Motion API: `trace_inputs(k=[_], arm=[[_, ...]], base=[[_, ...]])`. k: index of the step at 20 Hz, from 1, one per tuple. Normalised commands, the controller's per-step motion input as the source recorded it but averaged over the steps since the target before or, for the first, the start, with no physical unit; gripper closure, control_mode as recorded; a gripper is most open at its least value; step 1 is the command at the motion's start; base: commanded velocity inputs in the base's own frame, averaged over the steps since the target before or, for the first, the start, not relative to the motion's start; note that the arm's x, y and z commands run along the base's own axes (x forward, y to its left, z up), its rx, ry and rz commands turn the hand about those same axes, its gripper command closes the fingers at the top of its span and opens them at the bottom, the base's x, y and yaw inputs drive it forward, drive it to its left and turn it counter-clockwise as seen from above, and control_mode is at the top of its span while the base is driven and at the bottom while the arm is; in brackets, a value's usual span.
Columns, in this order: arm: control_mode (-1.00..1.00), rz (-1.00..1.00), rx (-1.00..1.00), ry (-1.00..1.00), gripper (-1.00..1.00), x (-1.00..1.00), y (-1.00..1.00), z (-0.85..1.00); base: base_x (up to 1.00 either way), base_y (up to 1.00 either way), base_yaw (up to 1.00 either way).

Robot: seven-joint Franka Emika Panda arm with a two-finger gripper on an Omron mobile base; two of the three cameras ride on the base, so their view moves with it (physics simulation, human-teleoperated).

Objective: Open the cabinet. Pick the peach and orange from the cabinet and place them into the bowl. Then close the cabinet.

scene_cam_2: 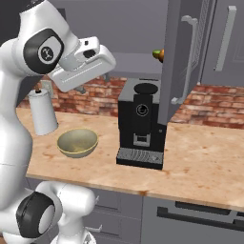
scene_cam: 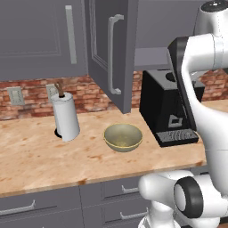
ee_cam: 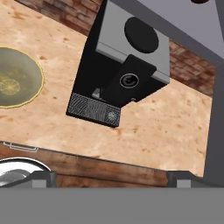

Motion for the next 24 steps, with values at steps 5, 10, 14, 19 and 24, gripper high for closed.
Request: trace_inputs(k=[5, 10, 14, 19, 24], arm=[[-1.0, 0.0, 0.0, -0.05, -1.0, -0.01, 0.0, -0.01], [-1.0, 0.0, 0.02, -0.01, -1.0, -0.02, 0.0, -0.02], [-1.0, 0.0, 0.12, -0.07, -1.0, 0.0, 0.04, -0.01], [-1.0, -0.03, 0.19, -0.02, -1.0, 0.0, 0.0, 0.01], [-1.0, -0.04, 0.03, -0.2, -1.0, 0.0, -0.03, 0.0]], base=[[0.0, 0.0, 0.0], [0.0, 0.0, 0.0], [0.0, 0.0, 0.0], [0.0, 0.0, 0.0], [0.0, 0.0, 0.0]])
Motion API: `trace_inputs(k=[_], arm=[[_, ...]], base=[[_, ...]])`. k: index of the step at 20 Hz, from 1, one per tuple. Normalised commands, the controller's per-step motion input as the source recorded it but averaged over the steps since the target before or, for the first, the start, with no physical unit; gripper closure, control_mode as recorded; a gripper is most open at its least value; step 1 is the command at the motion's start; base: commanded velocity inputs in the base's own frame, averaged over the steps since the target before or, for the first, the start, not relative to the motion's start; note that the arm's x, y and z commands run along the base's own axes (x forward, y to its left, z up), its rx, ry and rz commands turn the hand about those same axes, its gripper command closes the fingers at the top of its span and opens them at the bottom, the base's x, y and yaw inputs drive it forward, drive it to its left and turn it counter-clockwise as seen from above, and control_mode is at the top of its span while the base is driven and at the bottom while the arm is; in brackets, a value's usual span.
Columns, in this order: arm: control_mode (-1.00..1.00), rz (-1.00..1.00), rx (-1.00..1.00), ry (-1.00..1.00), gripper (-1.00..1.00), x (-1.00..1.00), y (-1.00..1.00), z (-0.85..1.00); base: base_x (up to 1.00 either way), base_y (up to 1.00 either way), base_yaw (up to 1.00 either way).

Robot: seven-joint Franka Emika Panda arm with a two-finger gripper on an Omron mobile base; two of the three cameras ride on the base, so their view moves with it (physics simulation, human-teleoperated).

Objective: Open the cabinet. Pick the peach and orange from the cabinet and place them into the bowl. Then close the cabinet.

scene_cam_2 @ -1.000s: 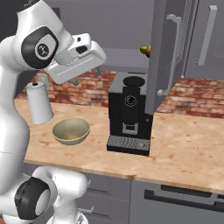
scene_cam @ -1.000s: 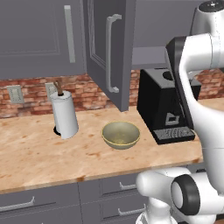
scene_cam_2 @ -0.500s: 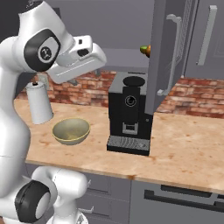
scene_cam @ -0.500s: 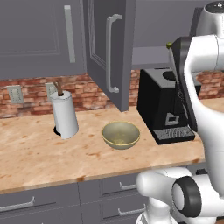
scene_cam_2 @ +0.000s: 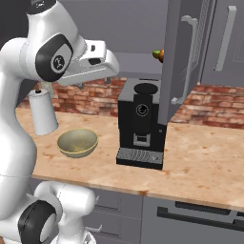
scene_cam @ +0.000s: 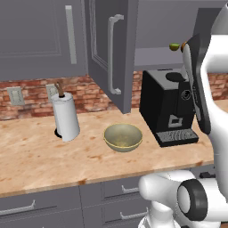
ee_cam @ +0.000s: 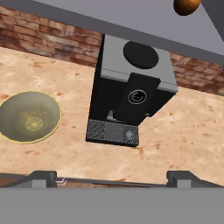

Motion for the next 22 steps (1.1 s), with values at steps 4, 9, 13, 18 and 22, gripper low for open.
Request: trace_inputs(k=[4, 9, 13, 18, 22], arm=[[-1.0, -0.03, 0.0, -0.37, -1.0, -0.05, -0.1, 0.0], [-1.0, -0.01, 0.0, -0.37, -1.0, -0.03, -0.01, 0.0], [-1.0, 0.0, 0.01, -0.31, -1.0, -0.01, 0.0, 0.0], [-1.0, 0.0, 0.01, -0.22, -1.0, -0.01, 0.0, 0.0], [-1.0, 0.0, 0.0, -0.15, -1.0, -0.01, 0.0, 0.0]], base=[[0.0, 0.0, 0.0], [0.0, 0.0, 0.0], [0.0, 0.0, 0.0], [0.0, 0.0, 0.0], [0.0, 0.0, 0.0]])
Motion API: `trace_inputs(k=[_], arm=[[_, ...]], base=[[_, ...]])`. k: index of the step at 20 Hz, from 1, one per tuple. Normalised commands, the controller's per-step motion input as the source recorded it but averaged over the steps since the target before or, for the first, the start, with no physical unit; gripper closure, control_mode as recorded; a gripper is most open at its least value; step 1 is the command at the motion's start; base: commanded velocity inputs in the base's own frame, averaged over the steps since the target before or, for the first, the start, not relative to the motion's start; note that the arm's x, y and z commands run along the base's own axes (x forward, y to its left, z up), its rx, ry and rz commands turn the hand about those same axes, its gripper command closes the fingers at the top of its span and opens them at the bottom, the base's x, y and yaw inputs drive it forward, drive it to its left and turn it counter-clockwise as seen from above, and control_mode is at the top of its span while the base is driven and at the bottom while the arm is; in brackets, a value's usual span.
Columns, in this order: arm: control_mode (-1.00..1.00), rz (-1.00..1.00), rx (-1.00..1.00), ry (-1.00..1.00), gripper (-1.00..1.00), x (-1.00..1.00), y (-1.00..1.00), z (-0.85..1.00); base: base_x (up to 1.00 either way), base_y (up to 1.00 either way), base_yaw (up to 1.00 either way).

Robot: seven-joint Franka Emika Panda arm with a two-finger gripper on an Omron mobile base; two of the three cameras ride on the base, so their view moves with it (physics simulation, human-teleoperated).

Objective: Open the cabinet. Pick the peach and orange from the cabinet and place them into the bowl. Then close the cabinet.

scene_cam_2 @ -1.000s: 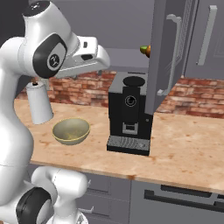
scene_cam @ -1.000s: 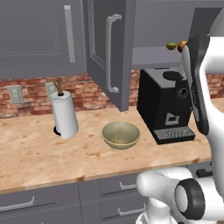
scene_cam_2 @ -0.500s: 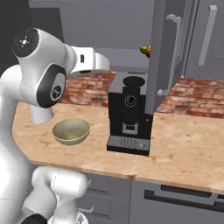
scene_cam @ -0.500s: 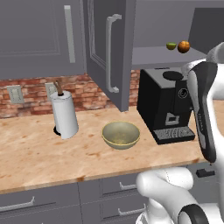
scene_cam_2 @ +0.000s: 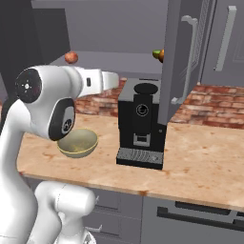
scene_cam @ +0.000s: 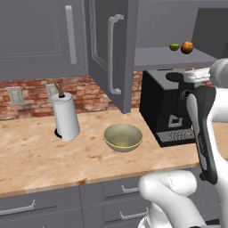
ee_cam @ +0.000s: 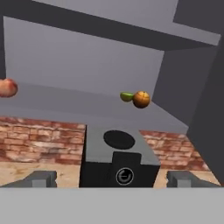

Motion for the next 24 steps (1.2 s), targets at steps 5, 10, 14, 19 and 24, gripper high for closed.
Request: trace_inputs(k=[5, 10, 14, 19, 24], arm=[[-1.0, 0.0, 0.01, -0.19, -1.0, -0.11, 0.0, 0.0], [-1.0, 0.0, 0.01, -0.23, -1.0, -0.2, 0.0, 0.0], [-1.0, 0.0, 0.0, 0.0, -1.0, 0.0, 0.0, 0.0], [-1.0, 0.0, 0.03, 0.0, -1.0, 0.0, -0.11, 0.03], [-1.0, -0.02, 0.13, 0.0, -1.0, 0.0, -0.31, 0.32]], base=[[0.0, 0.0, 0.0], [0.0, 0.0, 0.0], [0.0, 0.0, 0.0], [0.0, 0.0, 0.0], [0.0, 0.0, 0.0]])
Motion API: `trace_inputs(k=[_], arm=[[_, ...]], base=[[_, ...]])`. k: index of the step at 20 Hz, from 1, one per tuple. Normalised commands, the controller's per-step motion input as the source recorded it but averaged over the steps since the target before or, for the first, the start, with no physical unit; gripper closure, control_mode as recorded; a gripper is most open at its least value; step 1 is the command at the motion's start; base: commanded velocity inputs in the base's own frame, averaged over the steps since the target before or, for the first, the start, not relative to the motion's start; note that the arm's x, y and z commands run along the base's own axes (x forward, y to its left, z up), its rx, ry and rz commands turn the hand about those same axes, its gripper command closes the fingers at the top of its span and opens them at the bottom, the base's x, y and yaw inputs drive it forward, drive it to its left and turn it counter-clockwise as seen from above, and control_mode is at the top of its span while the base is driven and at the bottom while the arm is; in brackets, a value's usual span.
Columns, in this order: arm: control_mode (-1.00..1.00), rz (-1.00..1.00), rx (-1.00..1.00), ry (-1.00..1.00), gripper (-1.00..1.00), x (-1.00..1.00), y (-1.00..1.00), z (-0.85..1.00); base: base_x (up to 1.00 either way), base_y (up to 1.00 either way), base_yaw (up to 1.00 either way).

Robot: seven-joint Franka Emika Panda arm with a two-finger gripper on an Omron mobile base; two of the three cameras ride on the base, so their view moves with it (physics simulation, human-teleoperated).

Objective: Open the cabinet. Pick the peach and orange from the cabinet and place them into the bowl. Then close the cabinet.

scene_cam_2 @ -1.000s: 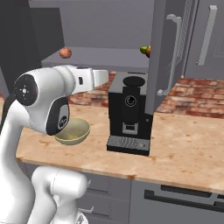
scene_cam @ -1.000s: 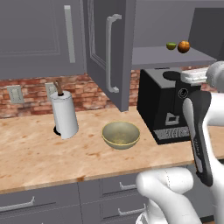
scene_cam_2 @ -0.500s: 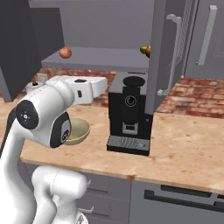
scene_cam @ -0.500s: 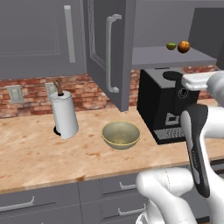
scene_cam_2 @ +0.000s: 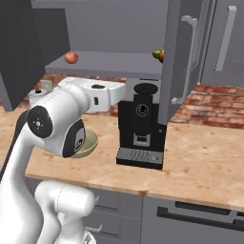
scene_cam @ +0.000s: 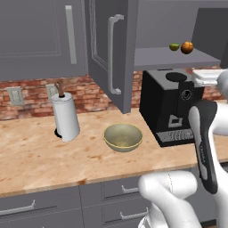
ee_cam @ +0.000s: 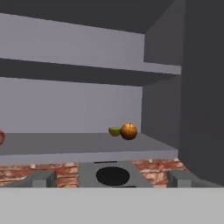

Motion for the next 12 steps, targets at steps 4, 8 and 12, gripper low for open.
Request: trace_inputs(k=[4, 8, 12], arm=[[-1.0, -0.03, 0.14, 0.02, -1.0, 0.14, -0.29, 0.39], [-1.0, 0.0, 0.06, 0.16, -1.0, 0.35, -0.15, 0.07], [-1.0, 0.0, 0.02, 0.17, -1.0, 0.43, -0.14, 0.0]], base=[[0.0, 0.0, 0.0], [0.0, 0.0, 0.0], [0.0, 0.0, 0.0]])
